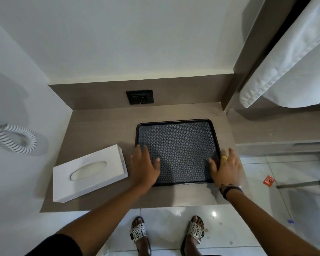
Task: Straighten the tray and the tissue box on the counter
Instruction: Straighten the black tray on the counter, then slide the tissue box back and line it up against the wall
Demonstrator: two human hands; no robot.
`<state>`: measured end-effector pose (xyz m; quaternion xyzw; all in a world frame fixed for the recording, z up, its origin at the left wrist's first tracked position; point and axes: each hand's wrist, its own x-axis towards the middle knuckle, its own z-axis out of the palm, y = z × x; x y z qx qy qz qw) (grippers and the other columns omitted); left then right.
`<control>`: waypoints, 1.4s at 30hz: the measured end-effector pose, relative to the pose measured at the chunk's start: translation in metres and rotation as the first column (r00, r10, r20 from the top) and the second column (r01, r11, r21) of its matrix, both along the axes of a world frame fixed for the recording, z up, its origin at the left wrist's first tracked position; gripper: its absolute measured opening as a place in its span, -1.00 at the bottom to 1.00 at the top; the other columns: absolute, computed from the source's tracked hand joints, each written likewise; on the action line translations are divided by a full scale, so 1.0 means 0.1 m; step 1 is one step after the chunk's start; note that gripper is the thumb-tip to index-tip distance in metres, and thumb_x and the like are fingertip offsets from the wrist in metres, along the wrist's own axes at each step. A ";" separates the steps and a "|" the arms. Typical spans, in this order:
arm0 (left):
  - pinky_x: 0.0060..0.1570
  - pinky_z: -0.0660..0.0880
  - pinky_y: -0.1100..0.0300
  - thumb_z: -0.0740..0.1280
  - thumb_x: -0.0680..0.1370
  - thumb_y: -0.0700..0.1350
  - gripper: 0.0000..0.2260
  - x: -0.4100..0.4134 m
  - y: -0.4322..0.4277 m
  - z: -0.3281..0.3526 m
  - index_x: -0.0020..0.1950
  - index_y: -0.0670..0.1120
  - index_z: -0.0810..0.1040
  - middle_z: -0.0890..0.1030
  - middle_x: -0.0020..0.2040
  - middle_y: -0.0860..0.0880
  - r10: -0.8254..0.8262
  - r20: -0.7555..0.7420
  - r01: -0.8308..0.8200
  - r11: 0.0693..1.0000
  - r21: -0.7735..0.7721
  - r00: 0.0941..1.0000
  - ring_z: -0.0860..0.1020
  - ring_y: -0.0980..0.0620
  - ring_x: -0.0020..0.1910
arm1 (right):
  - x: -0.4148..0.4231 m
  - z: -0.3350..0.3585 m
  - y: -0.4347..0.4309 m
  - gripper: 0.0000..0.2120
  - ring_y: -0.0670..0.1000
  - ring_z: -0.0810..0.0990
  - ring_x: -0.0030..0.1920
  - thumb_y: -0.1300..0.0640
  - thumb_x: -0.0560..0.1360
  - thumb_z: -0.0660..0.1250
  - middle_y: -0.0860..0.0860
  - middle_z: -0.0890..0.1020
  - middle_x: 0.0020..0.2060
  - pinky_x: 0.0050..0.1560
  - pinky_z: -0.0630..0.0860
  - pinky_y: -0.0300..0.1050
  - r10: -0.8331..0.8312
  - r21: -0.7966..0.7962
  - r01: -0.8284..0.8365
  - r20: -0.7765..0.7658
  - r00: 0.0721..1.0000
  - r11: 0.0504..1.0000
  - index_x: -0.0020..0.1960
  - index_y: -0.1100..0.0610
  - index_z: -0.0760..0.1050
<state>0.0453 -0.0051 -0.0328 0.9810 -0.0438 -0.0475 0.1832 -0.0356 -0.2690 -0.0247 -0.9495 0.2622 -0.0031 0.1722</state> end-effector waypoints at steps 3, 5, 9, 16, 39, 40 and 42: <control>0.54 -0.12 -0.09 0.02 0.59 0.33 -0.24 -0.48 0.03 -0.18 0.63 -0.12 0.01 -0.10 0.64 -0.18 -0.270 0.047 0.269 0.963 0.024 0.962 -0.12 -0.14 0.63 | -0.32 -0.15 0.34 -0.31 0.24 0.16 0.49 -0.24 0.55 0.13 0.22 0.11 0.55 0.40 0.15 0.31 0.291 -0.094 -0.288 0.013 0.957 0.953 0.54 0.13 0.16; 0.57 -0.18 -0.08 -0.01 0.59 0.36 -0.22 -0.76 0.05 -0.32 0.64 -0.11 -0.06 -0.18 0.64 -0.16 -0.370 0.018 0.369 0.928 0.041 0.929 -0.19 -0.11 0.62 | -0.52 -0.30 0.53 -0.26 0.25 0.13 0.51 -0.33 0.53 0.04 0.20 0.11 0.55 0.39 0.13 0.38 0.407 -0.089 -0.411 -0.056 0.912 0.907 0.54 0.12 0.18; 0.57 -0.11 -0.11 0.00 0.59 0.38 -0.21 -1.06 0.11 -0.52 0.63 -0.13 -0.01 -0.11 0.64 -0.17 -0.480 -0.064 0.484 0.869 0.103 0.875 -0.10 -0.14 0.63 | -0.69 -0.55 0.68 -0.20 0.27 0.04 0.53 -0.41 0.52 0.00 0.18 0.07 0.56 0.40 0.08 0.44 0.460 -0.055 -0.474 -0.169 0.872 0.879 0.55 0.11 0.16; 0.57 -0.16 -0.02 0.01 0.56 0.42 -0.16 -0.95 0.13 -0.55 0.63 -0.14 0.03 -0.08 0.64 -0.18 -0.498 -0.107 0.508 0.853 0.116 0.861 -0.11 -0.13 0.63 | -0.56 -0.60 0.67 -0.18 0.24 -0.02 0.54 -0.43 0.50 0.00 0.17 0.06 0.56 0.41 -0.06 0.42 0.468 -0.031 -0.488 -0.235 0.852 0.872 0.56 0.10 0.13; 0.57 -0.09 -0.08 0.00 0.55 0.40 -0.13 0.10 -0.08 -0.48 0.59 -0.26 0.12 0.02 0.62 -0.27 -0.550 -0.128 0.564 0.806 0.179 0.826 -0.03 -0.22 0.62 | 0.49 -0.71 0.39 -0.23 0.17 -0.07 0.55 -0.43 0.53 -0.13 0.10 -0.07 0.58 0.45 -0.22 0.30 0.455 -0.054 -0.471 -0.178 0.872 0.881 0.58 0.00 -0.05; 0.57 -0.08 -0.08 0.00 0.55 0.41 -0.12 0.11 -0.08 -0.49 0.59 -0.26 0.13 0.02 0.62 -0.27 -0.552 -0.133 0.567 0.802 0.188 0.823 -0.02 -0.22 0.62 | 0.51 -0.71 0.38 -0.23 0.16 -0.08 0.55 -0.43 0.52 -0.14 0.09 -0.10 0.57 0.45 -0.23 0.29 0.459 -0.054 -0.474 -0.178 0.871 0.879 0.58 0.00 -0.06; 0.56 -0.07 -0.09 -0.01 0.54 0.42 -0.12 0.11 -0.08 -0.50 0.59 -0.27 0.15 0.04 0.61 -0.28 -0.553 -0.132 0.569 0.798 0.198 0.822 0.00 -0.24 0.61 | 0.53 -0.72 0.37 -0.23 0.16 -0.08 0.55 -0.43 0.52 -0.14 0.06 -0.15 0.56 0.45 -0.21 0.29 0.462 -0.053 -0.477 -0.174 0.870 0.878 0.58 0.00 -0.05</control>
